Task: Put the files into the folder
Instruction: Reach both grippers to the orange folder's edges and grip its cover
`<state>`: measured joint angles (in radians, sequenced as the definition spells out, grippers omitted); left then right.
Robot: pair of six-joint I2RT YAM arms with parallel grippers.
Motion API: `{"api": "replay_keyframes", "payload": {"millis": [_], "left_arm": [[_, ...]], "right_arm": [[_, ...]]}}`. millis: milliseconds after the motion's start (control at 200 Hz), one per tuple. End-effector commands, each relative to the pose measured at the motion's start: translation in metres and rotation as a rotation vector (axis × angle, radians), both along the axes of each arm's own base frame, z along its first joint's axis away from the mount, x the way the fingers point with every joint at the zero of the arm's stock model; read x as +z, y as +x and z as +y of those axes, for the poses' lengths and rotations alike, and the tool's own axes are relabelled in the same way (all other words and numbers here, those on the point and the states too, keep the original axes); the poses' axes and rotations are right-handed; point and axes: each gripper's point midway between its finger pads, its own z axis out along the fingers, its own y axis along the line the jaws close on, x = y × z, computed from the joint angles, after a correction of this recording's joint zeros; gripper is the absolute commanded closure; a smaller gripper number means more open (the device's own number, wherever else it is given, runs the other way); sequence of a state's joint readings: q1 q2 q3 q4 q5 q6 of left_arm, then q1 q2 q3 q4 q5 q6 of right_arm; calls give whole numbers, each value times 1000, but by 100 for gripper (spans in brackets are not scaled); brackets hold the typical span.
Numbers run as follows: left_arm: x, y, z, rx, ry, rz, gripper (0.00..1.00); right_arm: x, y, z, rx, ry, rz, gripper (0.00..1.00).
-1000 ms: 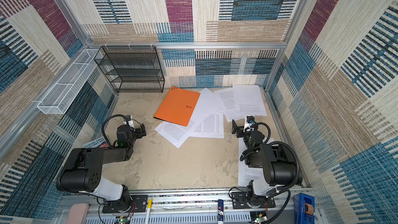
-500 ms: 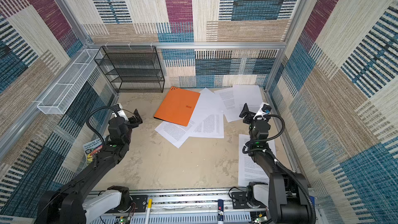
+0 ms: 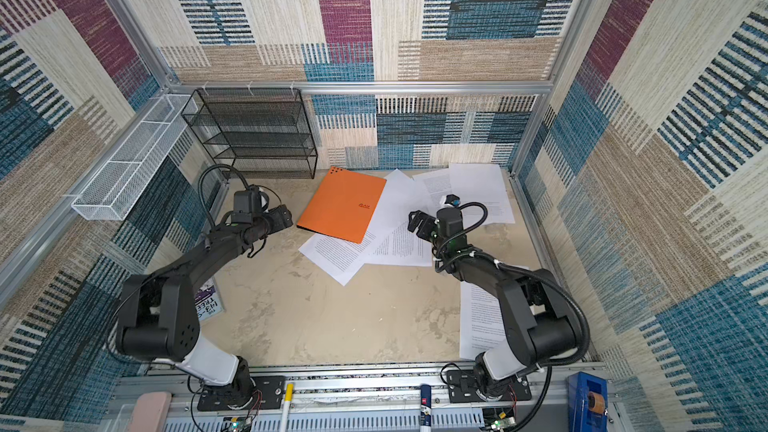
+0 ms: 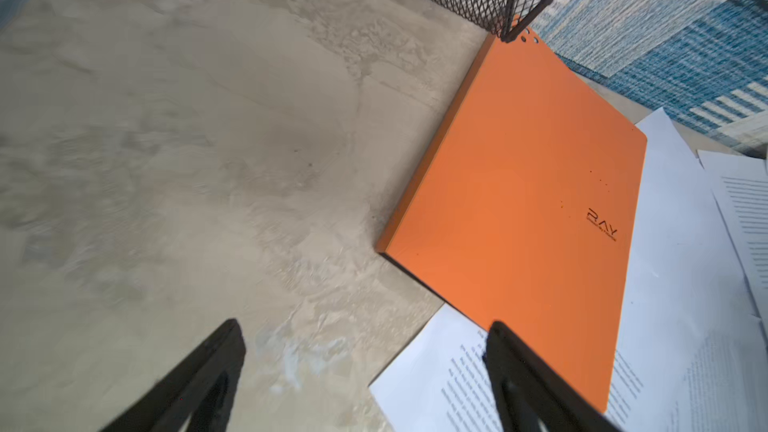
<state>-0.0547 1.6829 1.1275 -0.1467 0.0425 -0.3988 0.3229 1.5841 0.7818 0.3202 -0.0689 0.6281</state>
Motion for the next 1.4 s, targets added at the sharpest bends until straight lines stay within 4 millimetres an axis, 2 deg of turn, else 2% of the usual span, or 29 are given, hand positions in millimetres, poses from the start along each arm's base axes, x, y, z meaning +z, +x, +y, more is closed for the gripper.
{"api": "replay_keyframes", "payload": {"millis": [0, 95, 170, 270, 336, 421, 546, 791, 922, 1037, 1192, 1397], "left_arm": [[-18, 17, -29, -172, -94, 93, 17], [-27, 43, -40, -250, -113, 109, 17], [-39, 54, -47, -306, -117, 143, 23], [-47, 62, -45, -318, -88, 154, 24], [-52, 68, -44, -326, -75, 158, 24], [-57, 72, -51, -365, -94, 174, 28], [-59, 79, -49, -359, -91, 196, 29], [-73, 71, -55, -334, -153, 258, 36], [-69, 67, -55, -313, -165, 266, 38], [-74, 64, -60, -309, -211, 287, 41], [-82, 54, -67, -301, -258, 325, 46], [-71, 39, -77, -307, -297, 314, 49]], "right_arm": [[-4, 2, 61, 190, 52, 25, 0], [-17, 11, 97, 278, 69, 57, 2], [-25, 17, 116, 316, 76, 74, 4], [-30, 26, 132, 335, 77, 81, 4], [-40, 31, 140, 349, 82, 113, 4], [-47, 35, 152, 375, 91, 126, 4], [-65, 40, 160, 363, 71, 191, 5], [-83, 47, 167, 291, 59, 284, 5], [-89, 50, 171, 273, 67, 323, 5], [-88, 50, 176, 280, 106, 335, 5], [-71, 50, 183, 315, 144, 290, 5], [-50, 45, 185, 353, 151, 246, 7]]}}
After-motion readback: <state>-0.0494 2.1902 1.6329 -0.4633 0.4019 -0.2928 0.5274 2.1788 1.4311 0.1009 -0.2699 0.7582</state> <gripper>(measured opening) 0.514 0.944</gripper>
